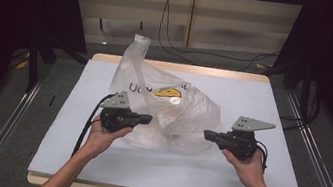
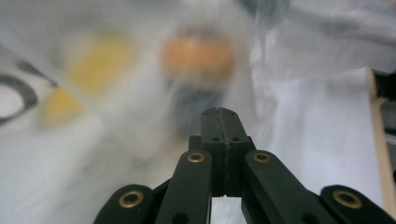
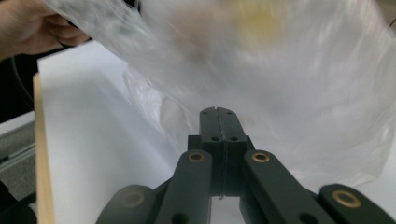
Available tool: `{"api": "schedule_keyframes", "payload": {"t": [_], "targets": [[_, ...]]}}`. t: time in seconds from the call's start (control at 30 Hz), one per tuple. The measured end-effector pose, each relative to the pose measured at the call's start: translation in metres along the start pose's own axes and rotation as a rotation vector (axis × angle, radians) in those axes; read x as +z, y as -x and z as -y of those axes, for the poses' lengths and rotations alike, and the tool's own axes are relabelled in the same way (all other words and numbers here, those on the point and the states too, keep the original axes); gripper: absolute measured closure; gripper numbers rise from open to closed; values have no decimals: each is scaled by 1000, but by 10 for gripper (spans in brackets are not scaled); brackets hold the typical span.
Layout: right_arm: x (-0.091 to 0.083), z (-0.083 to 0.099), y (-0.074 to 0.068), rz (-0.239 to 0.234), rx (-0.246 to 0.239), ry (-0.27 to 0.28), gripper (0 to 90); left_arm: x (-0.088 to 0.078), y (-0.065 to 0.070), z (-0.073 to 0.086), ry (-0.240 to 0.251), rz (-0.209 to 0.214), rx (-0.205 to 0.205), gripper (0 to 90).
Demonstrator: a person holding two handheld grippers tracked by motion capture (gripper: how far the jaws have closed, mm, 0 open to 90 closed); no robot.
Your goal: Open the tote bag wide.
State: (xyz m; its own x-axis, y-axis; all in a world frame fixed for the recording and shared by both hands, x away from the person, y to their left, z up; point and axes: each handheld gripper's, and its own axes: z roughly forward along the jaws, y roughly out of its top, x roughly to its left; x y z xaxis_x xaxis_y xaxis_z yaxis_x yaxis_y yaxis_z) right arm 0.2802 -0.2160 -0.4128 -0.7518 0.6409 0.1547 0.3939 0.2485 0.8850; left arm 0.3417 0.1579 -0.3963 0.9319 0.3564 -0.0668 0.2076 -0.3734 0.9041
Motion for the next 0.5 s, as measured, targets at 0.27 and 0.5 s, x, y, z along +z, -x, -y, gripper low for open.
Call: {"api": "schedule_keyframes", "payload": {"t": [0.27, 0.5], "targets": [[-4, -49, -6, -6, -49, 100, 900, -9, 3, -41, 135, 7, 30, 900], [23, -91, -20, -64, -111, 111, 900, 6, -4, -80, 114, -29, 80, 900]]}}
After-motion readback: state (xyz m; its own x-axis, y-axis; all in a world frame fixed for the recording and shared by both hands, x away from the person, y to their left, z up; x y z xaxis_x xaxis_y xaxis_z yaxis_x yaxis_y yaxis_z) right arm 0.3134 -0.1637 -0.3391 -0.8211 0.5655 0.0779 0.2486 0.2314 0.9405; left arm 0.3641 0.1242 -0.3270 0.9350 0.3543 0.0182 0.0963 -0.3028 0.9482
